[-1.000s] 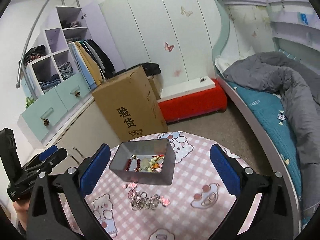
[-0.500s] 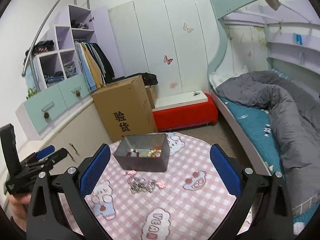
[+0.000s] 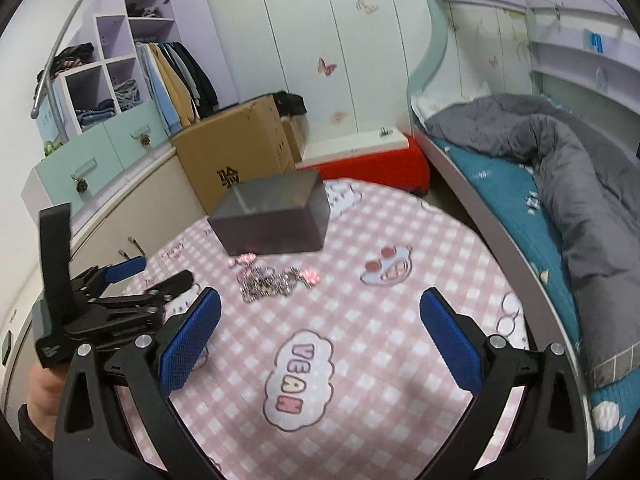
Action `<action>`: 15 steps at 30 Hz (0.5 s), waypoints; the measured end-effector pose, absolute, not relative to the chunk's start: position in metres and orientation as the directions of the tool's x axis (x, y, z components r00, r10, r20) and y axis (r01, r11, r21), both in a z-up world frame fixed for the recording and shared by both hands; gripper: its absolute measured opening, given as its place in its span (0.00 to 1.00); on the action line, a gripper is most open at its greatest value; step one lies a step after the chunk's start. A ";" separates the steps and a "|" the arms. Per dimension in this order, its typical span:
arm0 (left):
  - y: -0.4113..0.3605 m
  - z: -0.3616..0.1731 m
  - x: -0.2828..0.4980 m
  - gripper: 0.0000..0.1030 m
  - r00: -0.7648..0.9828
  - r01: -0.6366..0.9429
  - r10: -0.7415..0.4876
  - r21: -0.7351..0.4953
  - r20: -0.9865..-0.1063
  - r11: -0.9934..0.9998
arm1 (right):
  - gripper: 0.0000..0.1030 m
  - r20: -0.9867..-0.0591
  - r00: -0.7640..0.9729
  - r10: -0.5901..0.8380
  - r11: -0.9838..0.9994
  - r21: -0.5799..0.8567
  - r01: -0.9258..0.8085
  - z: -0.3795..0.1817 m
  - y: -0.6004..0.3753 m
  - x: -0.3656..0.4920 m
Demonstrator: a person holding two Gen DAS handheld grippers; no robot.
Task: Organize jewelry
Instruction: 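Lower the left tool onto the silver chains and close it on a chain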
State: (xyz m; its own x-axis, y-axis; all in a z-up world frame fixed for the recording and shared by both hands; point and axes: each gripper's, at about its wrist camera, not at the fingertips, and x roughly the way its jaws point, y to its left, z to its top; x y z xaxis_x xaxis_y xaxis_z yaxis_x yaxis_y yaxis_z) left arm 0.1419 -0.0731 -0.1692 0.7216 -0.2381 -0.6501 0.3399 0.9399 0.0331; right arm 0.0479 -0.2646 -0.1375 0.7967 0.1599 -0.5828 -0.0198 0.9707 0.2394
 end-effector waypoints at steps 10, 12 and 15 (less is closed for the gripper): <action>-0.096 -0.206 0.176 0.92 0.650 0.347 -0.191 0.064 -0.736 0.936 | 0.93 -0.623 0.762 0.178 0.966 0.258 -0.015 -0.160 -0.272 0.056; -0.100 -0.208 0.179 0.92 0.648 0.348 -0.184 0.073 -0.739 0.935 | 0.93 -0.627 0.758 0.180 0.965 0.261 -0.014 -0.162 -0.273 0.058; -0.106 -0.212 0.185 0.87 0.640 0.356 -0.185 0.074 -0.746 0.932 | 0.93 -0.633 0.752 0.182 0.964 0.264 -0.011 -0.164 -0.274 0.059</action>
